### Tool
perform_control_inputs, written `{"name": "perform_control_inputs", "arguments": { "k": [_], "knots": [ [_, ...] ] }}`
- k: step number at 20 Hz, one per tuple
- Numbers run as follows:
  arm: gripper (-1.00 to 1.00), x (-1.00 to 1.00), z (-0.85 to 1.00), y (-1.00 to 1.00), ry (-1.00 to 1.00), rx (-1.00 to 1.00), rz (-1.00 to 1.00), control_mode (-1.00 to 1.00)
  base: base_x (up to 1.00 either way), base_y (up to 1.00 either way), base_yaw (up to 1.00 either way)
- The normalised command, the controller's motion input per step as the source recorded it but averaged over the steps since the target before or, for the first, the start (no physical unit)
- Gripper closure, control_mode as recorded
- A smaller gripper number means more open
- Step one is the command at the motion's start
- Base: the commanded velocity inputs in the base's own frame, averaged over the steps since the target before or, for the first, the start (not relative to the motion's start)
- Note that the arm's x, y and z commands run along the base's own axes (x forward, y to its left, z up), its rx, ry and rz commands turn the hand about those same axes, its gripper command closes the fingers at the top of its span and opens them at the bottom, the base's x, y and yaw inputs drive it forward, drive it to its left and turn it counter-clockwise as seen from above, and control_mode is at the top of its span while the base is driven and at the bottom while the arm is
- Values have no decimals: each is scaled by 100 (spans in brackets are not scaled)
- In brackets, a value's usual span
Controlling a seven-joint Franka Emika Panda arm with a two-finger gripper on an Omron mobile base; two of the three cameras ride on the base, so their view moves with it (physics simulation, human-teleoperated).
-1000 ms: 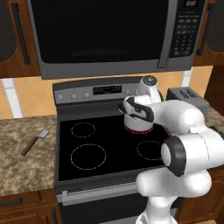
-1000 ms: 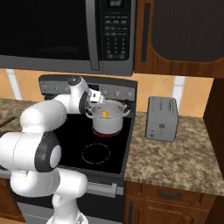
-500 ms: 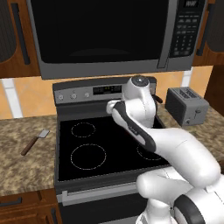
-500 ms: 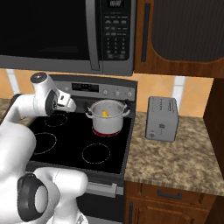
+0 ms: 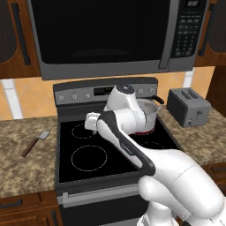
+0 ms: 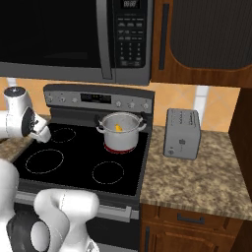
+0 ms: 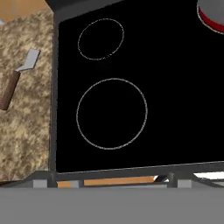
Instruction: Put the corn and squash in the pot. Retrieve the spatula and lightly stir the vegetables in the pot.
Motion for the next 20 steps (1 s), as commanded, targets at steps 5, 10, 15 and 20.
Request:
{"name": "perform_control_inputs", "arguments": {
  "k": [5,10,15,20],
  "knots": [
    [-100,3,-25,100,22,1,0,-100,0,0,0],
    [-100,34,-2,100,20,0,0,-100,0,0,0],
    [-100,68,-23,94,18,-1,0,-100,0,0,0],
    [-100,67,-37,96,9,1,0,-100,0,0,0]
  ]
}}
